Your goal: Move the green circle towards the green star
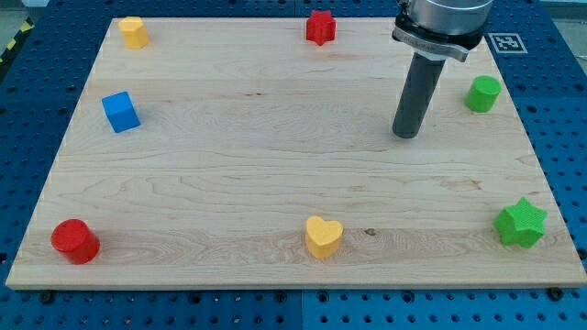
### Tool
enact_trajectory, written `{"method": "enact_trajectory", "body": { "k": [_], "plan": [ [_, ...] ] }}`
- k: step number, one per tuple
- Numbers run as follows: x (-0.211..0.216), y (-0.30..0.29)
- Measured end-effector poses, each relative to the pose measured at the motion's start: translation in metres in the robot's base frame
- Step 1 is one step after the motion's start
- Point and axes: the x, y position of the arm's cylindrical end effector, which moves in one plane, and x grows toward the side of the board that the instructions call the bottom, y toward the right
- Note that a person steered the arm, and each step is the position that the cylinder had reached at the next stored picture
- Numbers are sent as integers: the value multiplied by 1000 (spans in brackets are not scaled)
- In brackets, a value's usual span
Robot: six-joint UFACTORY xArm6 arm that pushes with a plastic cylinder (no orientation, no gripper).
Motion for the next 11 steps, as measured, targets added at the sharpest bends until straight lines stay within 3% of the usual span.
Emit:
{"method": "enact_trajectory", "body": {
  "k": [1,2,5,8,11],
  "plan": [
    [-71,38],
    [-106,83],
    [-94,122],
    [-7,122],
    [-10,97]
  ]
}}
